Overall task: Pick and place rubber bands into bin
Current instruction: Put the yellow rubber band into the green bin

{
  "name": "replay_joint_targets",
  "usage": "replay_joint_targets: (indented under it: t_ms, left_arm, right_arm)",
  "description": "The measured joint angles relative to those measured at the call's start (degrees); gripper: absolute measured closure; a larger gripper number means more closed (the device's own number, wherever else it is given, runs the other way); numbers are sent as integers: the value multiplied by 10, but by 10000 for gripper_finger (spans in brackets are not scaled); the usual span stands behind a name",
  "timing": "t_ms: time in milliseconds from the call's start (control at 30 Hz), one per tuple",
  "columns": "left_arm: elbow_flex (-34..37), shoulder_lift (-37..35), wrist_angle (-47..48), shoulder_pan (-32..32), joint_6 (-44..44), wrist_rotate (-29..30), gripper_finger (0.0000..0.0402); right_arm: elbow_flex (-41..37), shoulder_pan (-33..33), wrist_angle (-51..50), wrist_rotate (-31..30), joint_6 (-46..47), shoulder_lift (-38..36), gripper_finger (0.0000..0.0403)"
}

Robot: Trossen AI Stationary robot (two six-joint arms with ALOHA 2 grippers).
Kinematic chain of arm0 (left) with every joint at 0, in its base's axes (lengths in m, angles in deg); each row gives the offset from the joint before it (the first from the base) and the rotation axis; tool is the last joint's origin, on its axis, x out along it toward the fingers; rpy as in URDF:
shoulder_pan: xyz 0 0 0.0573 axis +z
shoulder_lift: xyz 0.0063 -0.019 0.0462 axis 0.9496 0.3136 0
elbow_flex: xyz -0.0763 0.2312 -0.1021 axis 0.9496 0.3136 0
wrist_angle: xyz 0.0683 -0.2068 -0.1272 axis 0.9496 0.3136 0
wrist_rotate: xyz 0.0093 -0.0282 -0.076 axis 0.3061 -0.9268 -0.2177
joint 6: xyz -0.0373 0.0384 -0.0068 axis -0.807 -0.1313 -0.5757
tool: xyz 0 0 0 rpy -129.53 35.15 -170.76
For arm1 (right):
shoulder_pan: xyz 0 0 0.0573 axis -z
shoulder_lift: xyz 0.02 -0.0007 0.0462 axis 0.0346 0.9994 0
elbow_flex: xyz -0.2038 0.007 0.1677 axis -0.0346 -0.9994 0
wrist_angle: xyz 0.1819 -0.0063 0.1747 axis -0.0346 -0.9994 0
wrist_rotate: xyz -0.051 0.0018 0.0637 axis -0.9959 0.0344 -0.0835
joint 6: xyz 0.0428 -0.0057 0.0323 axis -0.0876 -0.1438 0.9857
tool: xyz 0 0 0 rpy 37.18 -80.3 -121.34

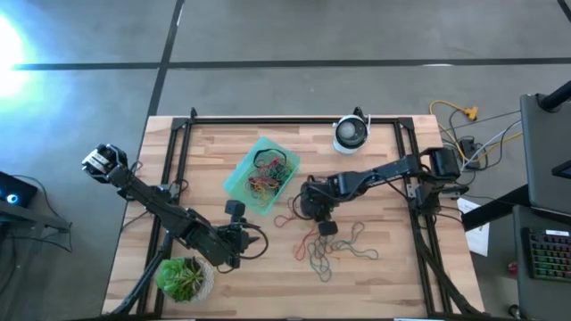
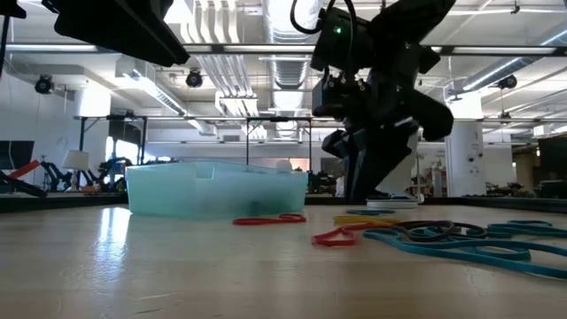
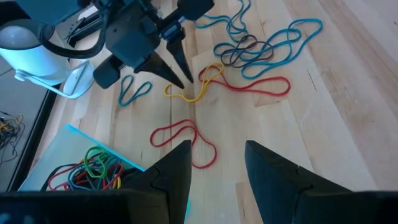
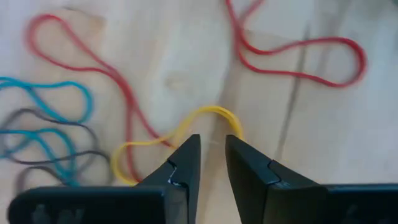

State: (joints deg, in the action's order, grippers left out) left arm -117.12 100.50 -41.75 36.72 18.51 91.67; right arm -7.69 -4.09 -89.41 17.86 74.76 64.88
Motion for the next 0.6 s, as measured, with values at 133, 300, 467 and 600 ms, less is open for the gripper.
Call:
replay_joint_targets:
  t_ms: [133,300,467,600]
  left_arm:
    - [0,0,0,0,0,0,267]
    - [0,0,1,0,0,0,267]
    - [0,0,0,0,0,0,267]
    - [0,0,0,0,0,0,267]
  right_arm:
    - [-4,1,0,-34,-10,0,331]
    - [-9,0,20,-36,-12,6,320]
    - [-9,2,32,-36,-18,26,303]
    - [-10,8,33,-33,-17,32,293]
